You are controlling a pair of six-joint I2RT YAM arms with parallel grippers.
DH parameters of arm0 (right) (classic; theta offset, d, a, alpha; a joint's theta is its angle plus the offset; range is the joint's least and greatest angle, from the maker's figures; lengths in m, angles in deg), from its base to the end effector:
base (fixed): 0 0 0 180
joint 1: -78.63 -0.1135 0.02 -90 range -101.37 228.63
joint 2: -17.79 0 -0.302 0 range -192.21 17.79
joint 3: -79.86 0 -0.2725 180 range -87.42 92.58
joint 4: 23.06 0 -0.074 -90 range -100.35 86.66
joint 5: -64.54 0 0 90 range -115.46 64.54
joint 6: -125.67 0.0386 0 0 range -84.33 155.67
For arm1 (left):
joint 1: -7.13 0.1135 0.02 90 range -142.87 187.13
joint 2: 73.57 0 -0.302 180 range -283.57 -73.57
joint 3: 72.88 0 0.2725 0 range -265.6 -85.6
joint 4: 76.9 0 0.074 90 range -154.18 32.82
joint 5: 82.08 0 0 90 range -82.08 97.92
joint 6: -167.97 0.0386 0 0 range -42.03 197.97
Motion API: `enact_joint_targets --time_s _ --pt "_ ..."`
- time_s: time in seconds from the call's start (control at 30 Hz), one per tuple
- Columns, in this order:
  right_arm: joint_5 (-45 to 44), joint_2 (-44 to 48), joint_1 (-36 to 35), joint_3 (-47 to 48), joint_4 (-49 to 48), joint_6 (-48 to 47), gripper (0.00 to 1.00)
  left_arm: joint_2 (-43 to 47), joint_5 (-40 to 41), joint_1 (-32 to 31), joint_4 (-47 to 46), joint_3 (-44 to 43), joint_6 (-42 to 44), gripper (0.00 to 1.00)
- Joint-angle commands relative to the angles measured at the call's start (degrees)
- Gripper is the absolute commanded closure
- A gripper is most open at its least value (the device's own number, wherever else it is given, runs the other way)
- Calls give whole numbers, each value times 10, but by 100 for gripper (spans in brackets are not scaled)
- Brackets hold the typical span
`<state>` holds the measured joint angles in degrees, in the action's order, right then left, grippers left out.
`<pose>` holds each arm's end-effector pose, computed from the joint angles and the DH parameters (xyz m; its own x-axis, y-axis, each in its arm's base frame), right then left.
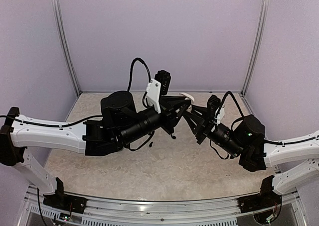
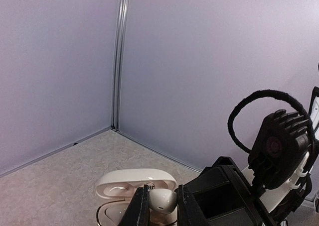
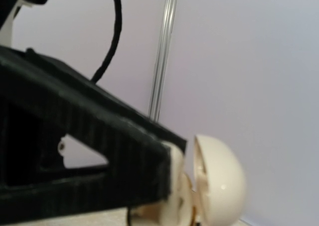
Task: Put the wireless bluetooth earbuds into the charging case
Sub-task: Place the right earbud in the right side groove of the charging case.
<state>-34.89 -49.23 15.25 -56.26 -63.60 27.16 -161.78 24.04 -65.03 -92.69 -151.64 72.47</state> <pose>0.1220 0.2293 0.3180 0.2527 0.1783 -0.9510 -0.7831 0.6149 -0.0928 0.1296 -0.3677 0.3829 -0.0459 -0.1580 -0.9864 0.8294 0.5444 -0.1258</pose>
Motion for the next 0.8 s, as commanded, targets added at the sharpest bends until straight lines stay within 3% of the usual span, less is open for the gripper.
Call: enact_joint_targets --time_s 0.0,0.77 --pt "10 18 -7 20 -26 -4 100 -14 16 -3 31 -11 4 81" --pt "-3 23 -7 8 -27 4 100 5 44 -8 37 -11 30 55"
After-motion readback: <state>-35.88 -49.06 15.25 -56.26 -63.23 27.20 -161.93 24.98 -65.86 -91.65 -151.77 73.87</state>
